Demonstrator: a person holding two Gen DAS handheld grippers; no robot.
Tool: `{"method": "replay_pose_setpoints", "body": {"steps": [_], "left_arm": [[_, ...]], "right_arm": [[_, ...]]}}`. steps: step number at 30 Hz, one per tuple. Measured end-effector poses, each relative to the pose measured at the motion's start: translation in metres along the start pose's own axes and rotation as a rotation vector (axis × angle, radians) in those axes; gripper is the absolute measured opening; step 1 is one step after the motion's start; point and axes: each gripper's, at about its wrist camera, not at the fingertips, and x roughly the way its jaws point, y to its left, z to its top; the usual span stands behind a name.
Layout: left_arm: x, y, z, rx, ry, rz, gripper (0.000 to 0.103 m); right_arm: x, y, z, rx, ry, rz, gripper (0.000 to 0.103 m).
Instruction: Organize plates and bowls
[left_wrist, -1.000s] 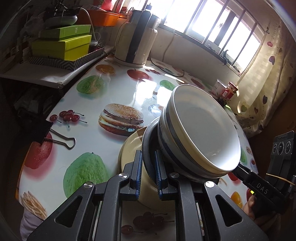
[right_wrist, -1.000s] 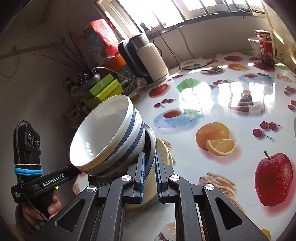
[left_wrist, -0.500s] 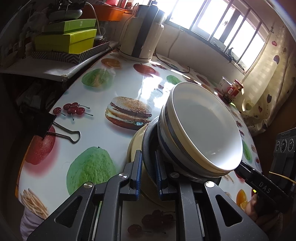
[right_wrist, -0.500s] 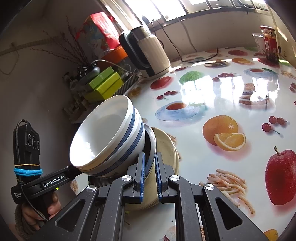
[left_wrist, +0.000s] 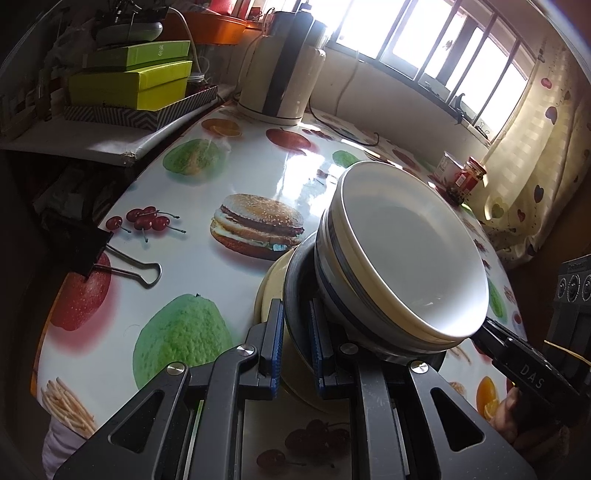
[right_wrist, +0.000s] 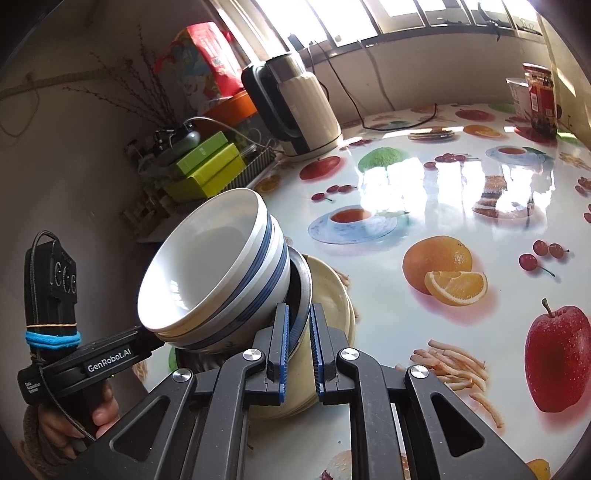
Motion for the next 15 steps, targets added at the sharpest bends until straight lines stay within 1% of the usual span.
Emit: {"method": "replay_pose_setpoints", "body": {"steps": [12,14,15], "left_arm": [[-0.0026,-0.0051,-0.0018,0.018,-0.006,0.028,0.016],[-0.0035,-0.0057,-0.0023,0.021,-0.006,0.034,0.017],[-0.0037,-0.0052,-0.0025,0.021,-0.007,0.039,0.019]], "right_arm": [[-0.004,0.0062,-0.0013,-0.028,-0.005,-0.036,0.014],[-0.0049,0.0073,-0.0017,-0.028,-0.006,-0.038,0.014],[-0.0056,0.0075,-0.0019,-0.03,-0.006,-0.041,0.014]]}}
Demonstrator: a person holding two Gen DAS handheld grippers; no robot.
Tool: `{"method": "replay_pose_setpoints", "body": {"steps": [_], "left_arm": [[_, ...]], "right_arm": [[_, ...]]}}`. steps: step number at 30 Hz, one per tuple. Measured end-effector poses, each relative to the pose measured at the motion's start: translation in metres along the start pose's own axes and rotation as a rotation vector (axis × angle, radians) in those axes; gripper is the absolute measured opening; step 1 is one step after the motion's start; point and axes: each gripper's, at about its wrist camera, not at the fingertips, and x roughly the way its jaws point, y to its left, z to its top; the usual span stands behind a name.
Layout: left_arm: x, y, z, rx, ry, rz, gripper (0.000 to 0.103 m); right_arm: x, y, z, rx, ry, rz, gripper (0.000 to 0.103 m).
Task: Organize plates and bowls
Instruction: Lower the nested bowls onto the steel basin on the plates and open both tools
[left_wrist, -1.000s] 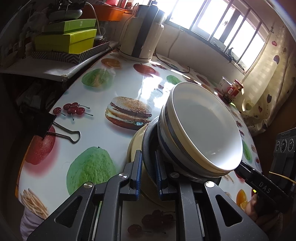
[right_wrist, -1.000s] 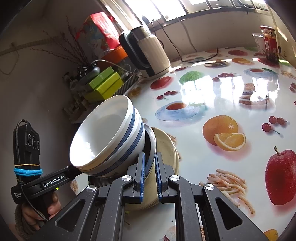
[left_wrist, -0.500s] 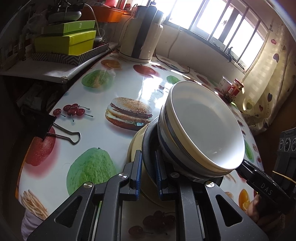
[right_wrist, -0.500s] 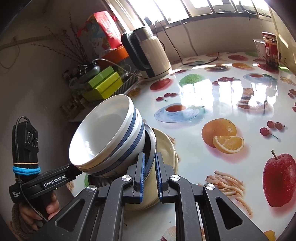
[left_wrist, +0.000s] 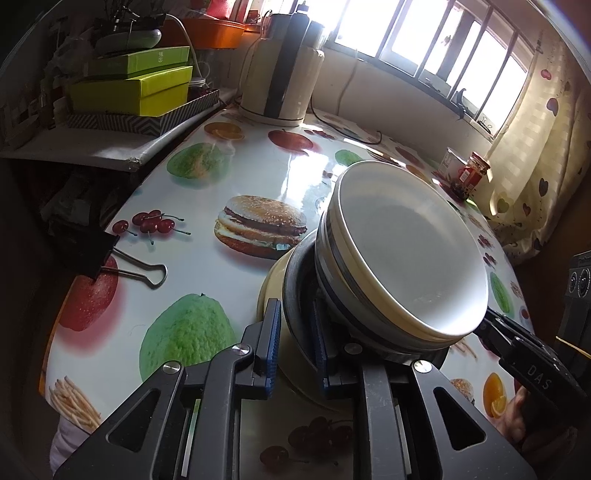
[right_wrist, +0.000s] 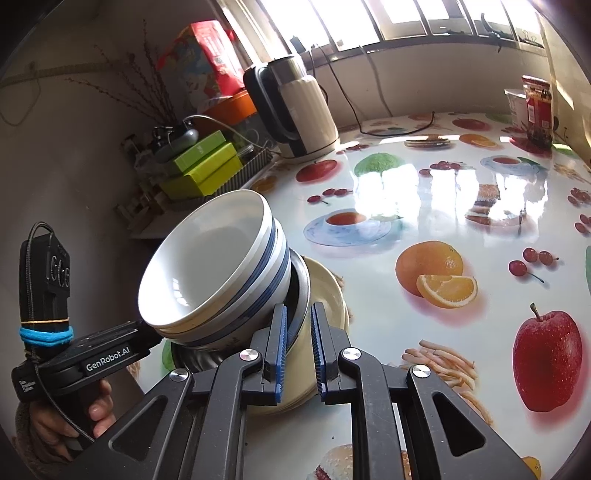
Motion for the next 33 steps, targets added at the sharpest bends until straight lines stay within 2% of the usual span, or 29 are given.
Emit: {"method": "replay_pose_setpoints", "body": {"steps": [7,14,17,21,23,29,33], "left_arm": [[-0.003,0.002,-0.002,-0.004,-0.004,0.02,0.027],[-0.013,0.002,-0.003,0.013,-0.039,0.031,0.029],[-0.015,0.004,-0.003,0.006,-0.043,0.04,0.035],[-0.02,0.003,-0.004,0.013,-0.056,0.048,0.038],[-0.023,0.001,-0.005,0.034,-0.07,0.066,0.04],[-0.032,0.001,-0.008,0.048,-0.087,0.063,0.045],[-0.04,0.001,-0.011,0.058,-0.103,0.036,0.045]], "right_arm": [[-0.004,-0.001,-0.002,0.004,-0.004,-0.012,0.019],[-0.012,-0.002,-0.002,0.004,-0.024,-0.018,0.028],[-0.015,-0.002,-0.002,0.006,-0.029,-0.017,0.032],[-0.017,0.0,-0.002,0.002,-0.034,-0.017,0.033],[-0.019,0.0,-0.003,-0.001,-0.039,-0.017,0.037],[-0.025,0.004,-0.004,-0.016,-0.051,-0.016,0.041],[-0.032,0.006,-0.007,-0.025,-0.064,-0.023,0.043]]}}
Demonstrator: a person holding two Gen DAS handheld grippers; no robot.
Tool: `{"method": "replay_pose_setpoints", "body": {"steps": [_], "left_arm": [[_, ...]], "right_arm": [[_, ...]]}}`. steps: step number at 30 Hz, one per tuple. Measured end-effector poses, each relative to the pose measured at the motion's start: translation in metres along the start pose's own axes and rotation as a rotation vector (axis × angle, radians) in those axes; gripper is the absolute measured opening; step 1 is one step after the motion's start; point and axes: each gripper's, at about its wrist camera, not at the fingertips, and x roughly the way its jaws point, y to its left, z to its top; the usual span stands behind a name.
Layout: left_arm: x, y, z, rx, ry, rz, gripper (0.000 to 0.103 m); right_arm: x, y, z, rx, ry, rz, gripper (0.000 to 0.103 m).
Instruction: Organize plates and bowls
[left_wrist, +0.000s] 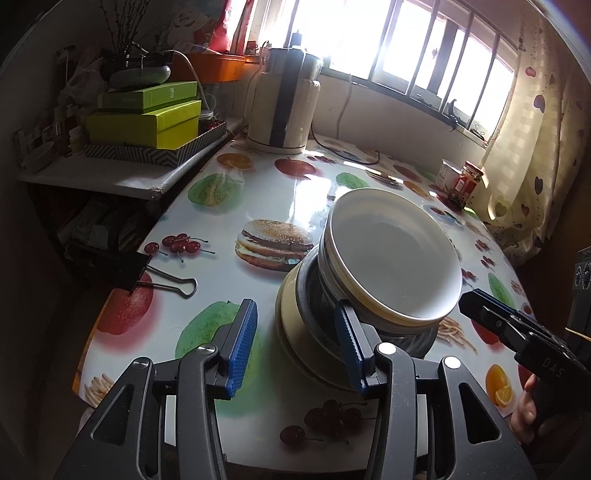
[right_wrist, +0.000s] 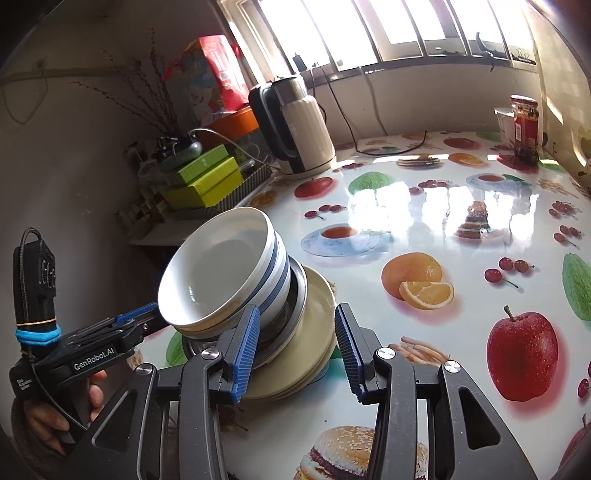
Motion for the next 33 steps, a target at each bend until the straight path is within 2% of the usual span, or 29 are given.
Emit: {"method": "replay_pose_setpoints", "body": {"steps": [6,13,16,27,33], "left_arm": [[-0.005,0.01,-0.007,-0.014,-0.002,0.01,0.045],[0.021,0.021,-0.024,-0.032,0.08,0.022,0.045],[0.031,0.016,-0.032,-0.019,0.12,-0.016,0.045],[0.04,0.016,-0.03,-0.052,0.112,-0.073,0.045],[0.049,0.018,-0.029,-0.074,0.115,-0.133,0.045]], "right_arm": [[-0.004,-0.005,-0.009,0.005,0.017,-0.024,0.046],[0.007,-0.011,-0.021,0.022,0.08,-0.039,0.046],[0.013,-0.012,-0.024,0.031,0.103,-0.034,0.046],[0.037,-0.019,-0.029,0.077,0.169,-0.001,0.046],[0.046,-0.021,-0.029,0.104,0.187,0.039,0.046]]}}
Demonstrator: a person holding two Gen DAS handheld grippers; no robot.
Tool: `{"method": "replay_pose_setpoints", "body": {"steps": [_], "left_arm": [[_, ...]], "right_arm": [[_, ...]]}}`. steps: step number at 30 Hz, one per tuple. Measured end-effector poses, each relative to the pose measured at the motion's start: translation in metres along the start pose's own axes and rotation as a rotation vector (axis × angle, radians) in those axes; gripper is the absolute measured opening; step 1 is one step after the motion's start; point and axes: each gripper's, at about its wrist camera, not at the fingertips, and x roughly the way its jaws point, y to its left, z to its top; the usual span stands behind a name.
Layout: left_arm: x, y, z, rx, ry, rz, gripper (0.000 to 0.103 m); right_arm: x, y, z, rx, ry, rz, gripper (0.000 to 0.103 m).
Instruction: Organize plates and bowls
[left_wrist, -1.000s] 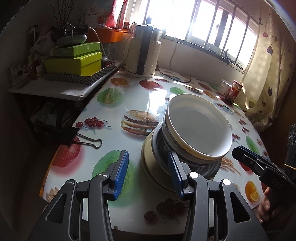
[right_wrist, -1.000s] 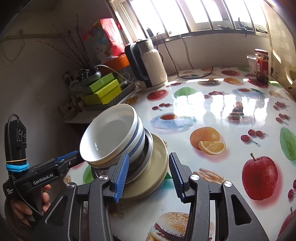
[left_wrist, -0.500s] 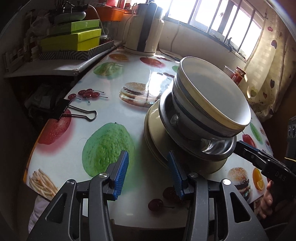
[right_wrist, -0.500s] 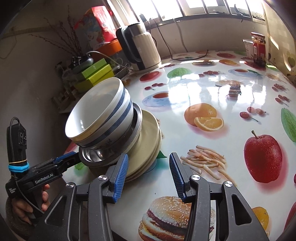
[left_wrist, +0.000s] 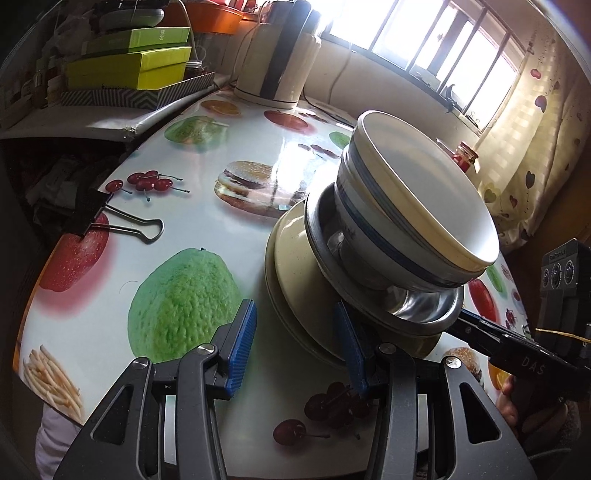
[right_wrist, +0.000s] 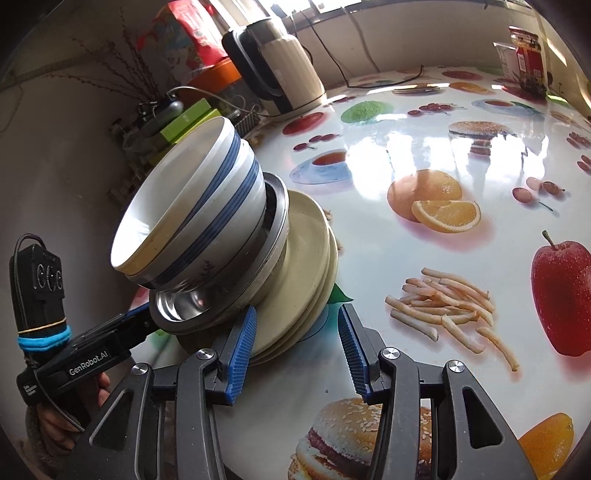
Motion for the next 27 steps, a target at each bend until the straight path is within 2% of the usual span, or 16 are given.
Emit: {"method": "replay_pose_setpoints", "body": {"steps": [5,11,27], "left_arm": [[0.004,-0.001,0.001,0.006,-0.009,-0.014,0.045],[0.012,-0.003,0.005,0.014,-0.008,-0.024,0.045],[0.033,-0.007,0.029,0.016,-0.024,-0.015,0.045]], "right_arm": [[0.002,-0.003,0.002,0.025,0.001,0.042,0.035],[0.003,-0.004,0.008,0.03,-0.017,0.028,0.031],[0.011,-0.014,0.028,0.05,-0.04,0.012,0.03]]}}
